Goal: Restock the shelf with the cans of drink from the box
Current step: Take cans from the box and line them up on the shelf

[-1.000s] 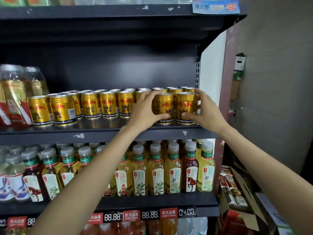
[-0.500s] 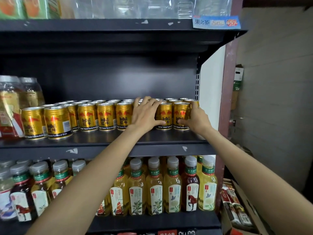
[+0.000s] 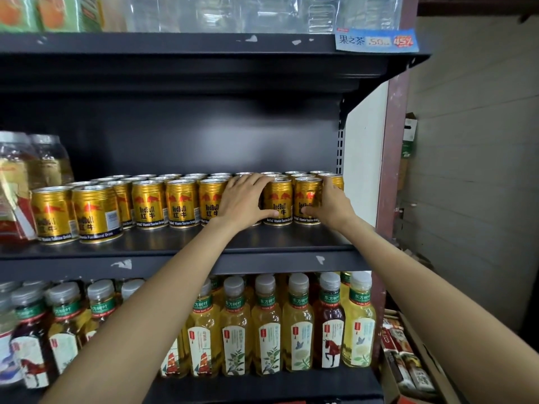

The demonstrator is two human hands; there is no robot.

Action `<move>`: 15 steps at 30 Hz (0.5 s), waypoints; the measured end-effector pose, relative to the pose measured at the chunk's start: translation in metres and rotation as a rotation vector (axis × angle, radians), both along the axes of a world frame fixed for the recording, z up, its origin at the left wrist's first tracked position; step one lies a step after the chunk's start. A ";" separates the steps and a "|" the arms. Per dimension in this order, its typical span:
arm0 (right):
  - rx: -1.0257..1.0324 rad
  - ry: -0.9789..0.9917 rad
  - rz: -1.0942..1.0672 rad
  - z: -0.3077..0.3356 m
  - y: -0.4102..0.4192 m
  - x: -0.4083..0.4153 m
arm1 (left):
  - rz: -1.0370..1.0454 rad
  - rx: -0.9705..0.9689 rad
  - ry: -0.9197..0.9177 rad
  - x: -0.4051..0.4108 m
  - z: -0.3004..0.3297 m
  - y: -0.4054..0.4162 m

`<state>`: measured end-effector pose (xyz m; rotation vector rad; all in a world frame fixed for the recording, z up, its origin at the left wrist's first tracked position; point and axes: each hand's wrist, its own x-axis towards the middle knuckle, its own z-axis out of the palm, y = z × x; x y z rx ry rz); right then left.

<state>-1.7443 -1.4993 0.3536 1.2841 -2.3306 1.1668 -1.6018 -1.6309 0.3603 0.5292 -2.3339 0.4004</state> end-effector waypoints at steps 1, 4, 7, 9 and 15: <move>-0.002 0.000 0.006 0.000 0.000 -0.001 | -0.004 0.005 -0.003 0.001 0.000 0.000; 0.001 -0.010 0.044 0.000 0.003 -0.002 | 0.000 0.011 -0.022 0.003 0.001 0.002; 0.012 -0.049 0.101 -0.001 0.009 -0.002 | 0.006 0.007 -0.040 0.004 0.001 0.007; -0.018 -0.024 0.096 -0.004 0.017 0.002 | -0.031 0.010 0.006 0.007 0.000 0.014; -0.468 0.120 0.158 -0.023 0.061 0.054 | -0.231 0.063 0.421 0.038 -0.017 0.066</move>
